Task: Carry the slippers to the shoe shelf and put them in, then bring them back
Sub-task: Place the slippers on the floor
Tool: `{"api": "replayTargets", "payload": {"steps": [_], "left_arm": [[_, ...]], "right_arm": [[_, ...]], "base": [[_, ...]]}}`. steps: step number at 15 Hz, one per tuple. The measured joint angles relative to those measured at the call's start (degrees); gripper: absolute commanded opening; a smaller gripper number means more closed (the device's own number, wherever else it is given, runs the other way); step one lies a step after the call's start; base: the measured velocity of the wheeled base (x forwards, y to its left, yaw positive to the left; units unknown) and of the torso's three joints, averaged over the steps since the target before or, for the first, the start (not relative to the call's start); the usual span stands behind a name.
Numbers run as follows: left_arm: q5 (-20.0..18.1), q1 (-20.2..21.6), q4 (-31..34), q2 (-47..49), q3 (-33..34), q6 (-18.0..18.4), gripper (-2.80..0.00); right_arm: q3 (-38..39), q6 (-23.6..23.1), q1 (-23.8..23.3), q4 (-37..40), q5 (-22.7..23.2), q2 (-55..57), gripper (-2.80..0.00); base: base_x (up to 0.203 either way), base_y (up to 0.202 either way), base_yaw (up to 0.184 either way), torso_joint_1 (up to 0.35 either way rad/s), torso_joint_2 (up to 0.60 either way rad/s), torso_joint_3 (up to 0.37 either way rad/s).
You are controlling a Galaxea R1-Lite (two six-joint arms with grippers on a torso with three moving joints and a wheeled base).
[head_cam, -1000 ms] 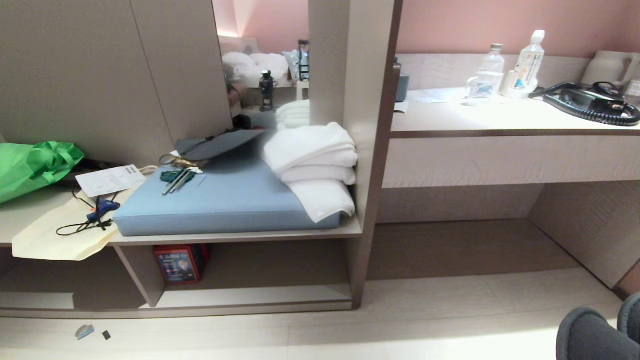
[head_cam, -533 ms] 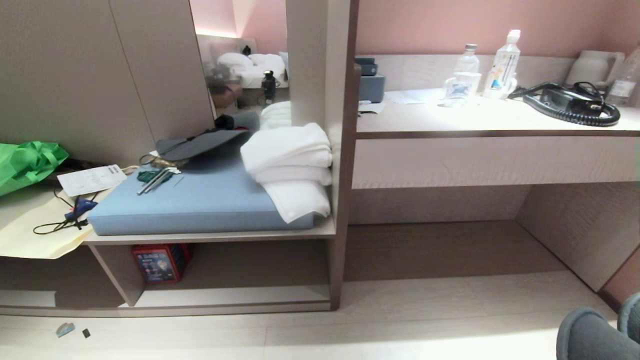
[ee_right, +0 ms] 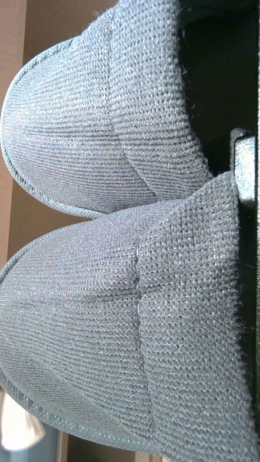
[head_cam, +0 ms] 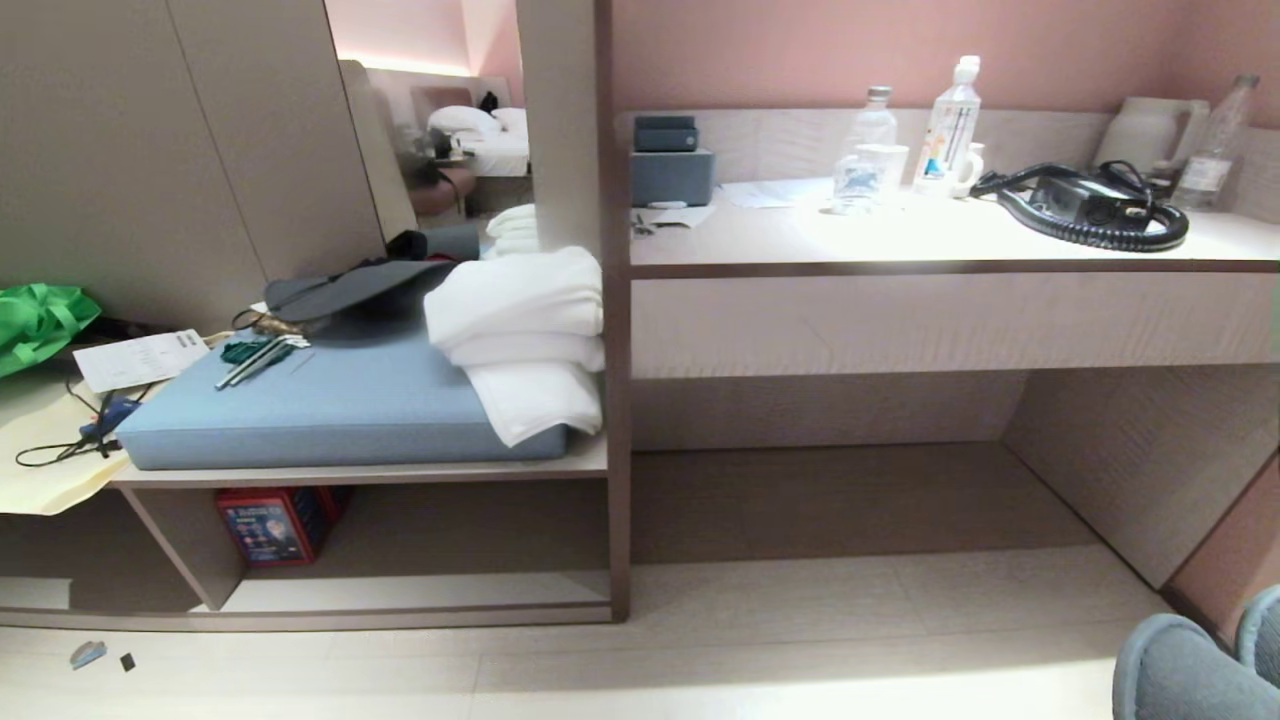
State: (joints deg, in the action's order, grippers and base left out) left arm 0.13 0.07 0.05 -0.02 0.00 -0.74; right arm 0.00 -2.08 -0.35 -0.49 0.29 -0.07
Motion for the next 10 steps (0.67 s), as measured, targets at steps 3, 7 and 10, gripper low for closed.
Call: {"api": "replayTargets", "payload": {"steps": [3,7,10], "left_arm": [[0.0,0.0,-0.05,-0.02,0.0,0.01,-2.8],[0.02,0.02,0.0,0.0,0.0,0.0,-2.8],[0.05,-0.05,-0.01,-0.01,0.0,-0.01,-2.8]], "right_arm": [[0.0,0.0,0.0,0.0,0.03,0.0,-2.8],[0.0,0.02,0.02,0.02,0.04,0.0,-2.8],[0.0,0.0,0.0,0.02,0.02,0.0,-2.8]], "base": [[0.0,-0.199,0.002,0.003,0.0,0.002],[0.0,-0.195,0.002,0.001,0.0,0.0],[0.0,-0.194,0.005,0.001,0.0,0.004]]}}
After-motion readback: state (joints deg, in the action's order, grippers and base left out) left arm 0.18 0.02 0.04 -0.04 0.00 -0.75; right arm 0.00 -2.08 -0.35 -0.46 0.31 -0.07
